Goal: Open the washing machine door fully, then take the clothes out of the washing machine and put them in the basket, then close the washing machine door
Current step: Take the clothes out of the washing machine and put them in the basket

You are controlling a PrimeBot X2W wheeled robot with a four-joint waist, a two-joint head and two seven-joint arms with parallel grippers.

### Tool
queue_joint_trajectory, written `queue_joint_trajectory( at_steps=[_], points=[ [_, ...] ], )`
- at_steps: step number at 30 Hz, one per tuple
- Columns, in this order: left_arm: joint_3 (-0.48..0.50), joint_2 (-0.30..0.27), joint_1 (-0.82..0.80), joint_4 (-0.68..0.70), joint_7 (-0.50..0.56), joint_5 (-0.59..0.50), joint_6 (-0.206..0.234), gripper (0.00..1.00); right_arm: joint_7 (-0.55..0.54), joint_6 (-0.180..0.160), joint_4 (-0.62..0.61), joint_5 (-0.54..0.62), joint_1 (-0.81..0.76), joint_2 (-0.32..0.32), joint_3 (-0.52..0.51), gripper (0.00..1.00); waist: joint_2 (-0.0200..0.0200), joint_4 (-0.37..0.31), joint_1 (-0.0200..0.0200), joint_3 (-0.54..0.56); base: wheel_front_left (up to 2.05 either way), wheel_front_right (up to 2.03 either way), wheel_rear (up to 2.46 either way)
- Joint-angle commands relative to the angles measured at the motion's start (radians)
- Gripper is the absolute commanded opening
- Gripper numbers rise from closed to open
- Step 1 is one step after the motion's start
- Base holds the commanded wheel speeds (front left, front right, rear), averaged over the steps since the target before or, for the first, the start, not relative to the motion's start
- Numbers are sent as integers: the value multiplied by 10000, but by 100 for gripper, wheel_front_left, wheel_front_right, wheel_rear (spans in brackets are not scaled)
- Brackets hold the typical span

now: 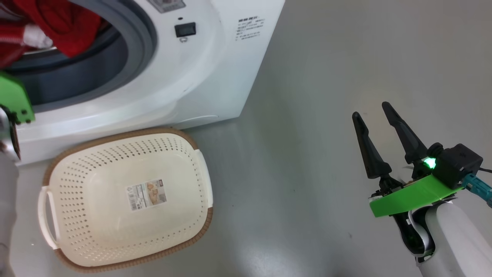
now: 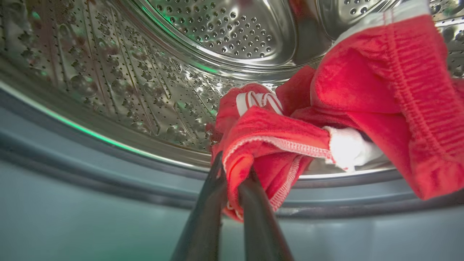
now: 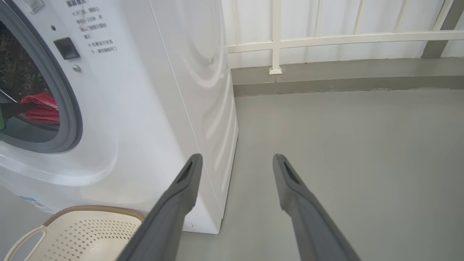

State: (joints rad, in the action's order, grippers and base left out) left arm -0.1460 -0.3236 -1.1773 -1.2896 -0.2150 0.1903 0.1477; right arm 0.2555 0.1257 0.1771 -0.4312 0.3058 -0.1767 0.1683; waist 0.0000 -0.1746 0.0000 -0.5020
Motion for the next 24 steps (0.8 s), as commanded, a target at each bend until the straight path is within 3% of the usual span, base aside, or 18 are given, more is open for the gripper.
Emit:
queue_joint_trajectory(
  at_steps=[1, 8, 24],
  points=[
    [265, -537, 244, 286, -198, 134, -80, 0, 63, 50, -194, -86, -317, -98, 106, 100, 0, 136, 0, 208, 0, 0, 0],
    [550, -618, 1314, 1451, -457, 463, -259, 0, 63, 50, -208, -66, -486, -61, -61, 100, 0, 415, 0, 648, 0, 0, 0],
    [1694, -83, 5196, 7316, -466, 972, -332, 0, 63, 50, -135, 20, -977, 105, -308, 100, 0, 958, 0, 1949, 0, 0, 0]
  ],
)
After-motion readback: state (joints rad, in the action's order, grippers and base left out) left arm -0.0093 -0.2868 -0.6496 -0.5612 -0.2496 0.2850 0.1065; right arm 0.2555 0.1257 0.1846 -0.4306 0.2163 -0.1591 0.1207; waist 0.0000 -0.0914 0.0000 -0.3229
